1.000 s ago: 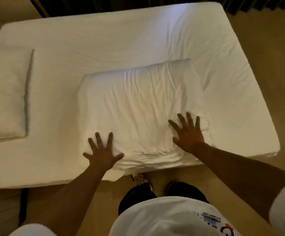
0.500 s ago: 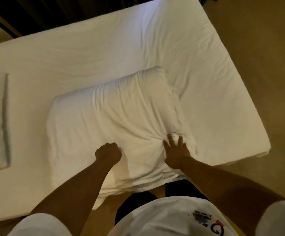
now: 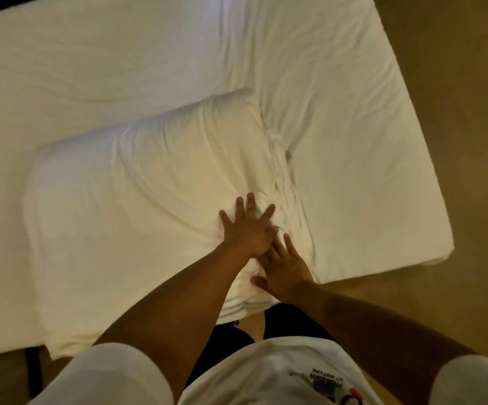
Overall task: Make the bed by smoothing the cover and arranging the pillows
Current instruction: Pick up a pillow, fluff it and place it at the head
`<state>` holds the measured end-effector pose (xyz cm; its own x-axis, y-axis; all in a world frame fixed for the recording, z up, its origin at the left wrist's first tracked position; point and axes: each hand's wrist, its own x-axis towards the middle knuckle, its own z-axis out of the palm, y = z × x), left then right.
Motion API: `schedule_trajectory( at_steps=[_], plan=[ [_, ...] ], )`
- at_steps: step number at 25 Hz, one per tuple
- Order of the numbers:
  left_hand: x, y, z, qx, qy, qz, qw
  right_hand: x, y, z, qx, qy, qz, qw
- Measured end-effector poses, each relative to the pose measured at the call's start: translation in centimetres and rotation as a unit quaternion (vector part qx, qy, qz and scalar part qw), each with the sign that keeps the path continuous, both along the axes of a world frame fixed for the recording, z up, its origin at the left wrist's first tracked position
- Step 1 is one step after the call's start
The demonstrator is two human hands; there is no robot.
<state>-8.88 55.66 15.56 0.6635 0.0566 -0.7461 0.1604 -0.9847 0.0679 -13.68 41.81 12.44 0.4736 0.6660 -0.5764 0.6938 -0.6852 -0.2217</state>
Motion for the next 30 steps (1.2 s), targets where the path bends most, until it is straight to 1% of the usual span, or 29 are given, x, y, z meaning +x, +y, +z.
schedule_trajectory(
  at_steps=[1, 3, 4, 6, 7, 9, 10, 13, 15, 17, 18, 19, 20, 22, 24, 25, 28, 29, 30],
  plan=[
    [-0.9, 0.2, -0.1, -0.028, 0.0, 0.0, 1.0, 0.1, 0.2, 0.2, -0.008, 0.006, 0.002, 1.0],
    [-3.1, 1.6, 0.4, -0.055, -0.034, 0.005, 0.998, 0.2, 1.0, 0.7, -0.02, -0.001, -0.002, 1.0],
    [-4.5, 3.0, 0.8, -0.047, -0.062, 0.019, 0.997, 0.1, 1.5, 1.3, -0.023, -0.007, -0.007, 1.0],
    [-8.2, 6.5, 1.4, -0.002, -0.119, 0.074, 0.99, 0.0, 2.4, 2.5, -0.018, -0.024, -0.022, 0.999],
    [-10.5, 8.7, 1.5, 0.021, -0.126, 0.111, 0.986, -0.1, 2.8, 3.0, -0.016, -0.03, -0.034, 0.999],
    [-16.6, 14.3, 1.8, 0.055, -0.121, 0.192, 0.972, -1.3, 4.2, 4.0, -0.018, -0.047, -0.053, 0.997],
    [-20.1, 17.3, 1.8, 0.073, -0.119, 0.212, 0.967, -2.2, 5.1, 4.4, -0.022, -0.056, -0.06, 0.996],
    [-29.7, 24.7, 2.6, 0.099, -0.117, 0.216, 0.964, -6.8, 8.9, 5.5, -0.042, -0.069, -0.06, 0.995],
    [-32.7, 27.8, 2.5, 0.069, -0.103, 0.249, 0.96, -9.6, 12.2, 5.9, -0.06, -0.057, -0.046, 0.995],
    [-34.2, 29.9, 2.7, 0.018, -0.096, 0.325, 0.941, -12.4, 17.2, 6.7, -0.071, -0.031, -0.008, 0.997],
    [-34.7, 30.7, 3.0, -0.003, -0.104, 0.377, 0.92, -13.6, 19.9, 7.1, -0.068, -0.015, 0.008, 0.998],
    [-35.4, 31.4, 3.0, -0.024, -0.111, 0.447, 0.887, -14.7, 22.6, 7.6, -0.063, 0.002, 0.022, 0.998],
    [-36.2, 32.0, 3.1, -0.048, -0.116, 0.529, 0.839, -15.8, 25.1, 8.1, -0.054, 0.018, 0.035, 0.998],
    [-37.9, 33.3, 2.9, -0.106, -0.14, 0.675, 0.716, -17.8, 29.2, 9.0, -0.033, 0.04, 0.058, 0.997],
    [-38.8, 34.5, 2.9, -0.172, -0.169, 0.764, 0.598, -19.2, 31.7, 9.6, -0.013, 0.058, 0.065, 0.996],
    [-39.1, 35.3, 2.9, -0.203, -0.173, 0.787, 0.557, -19.8, 32.6, 9.7, -0.006, 0.065, 0.065, 0.996],
    [-39.1, 36.4, 2.7, -0.274, -0.139, 0.834, 0.459, -21.2, 33.9, 9.5, -0.004, 0.077, 0.077, 0.994],
    [-39.0, 36.5, 2.7, -0.28, -0.137, 0.845, 0.435, -21.3, 33.9, 9.2, -0.005, 0.083, 0.075, 0.994],
    [-39.0, 36.8, 2.4, -0.284, -0.145, 0.85, 0.419, -21.1, 34.0, 9.0, -0.006, 0.091, 0.072, 0.993]
  ],
)
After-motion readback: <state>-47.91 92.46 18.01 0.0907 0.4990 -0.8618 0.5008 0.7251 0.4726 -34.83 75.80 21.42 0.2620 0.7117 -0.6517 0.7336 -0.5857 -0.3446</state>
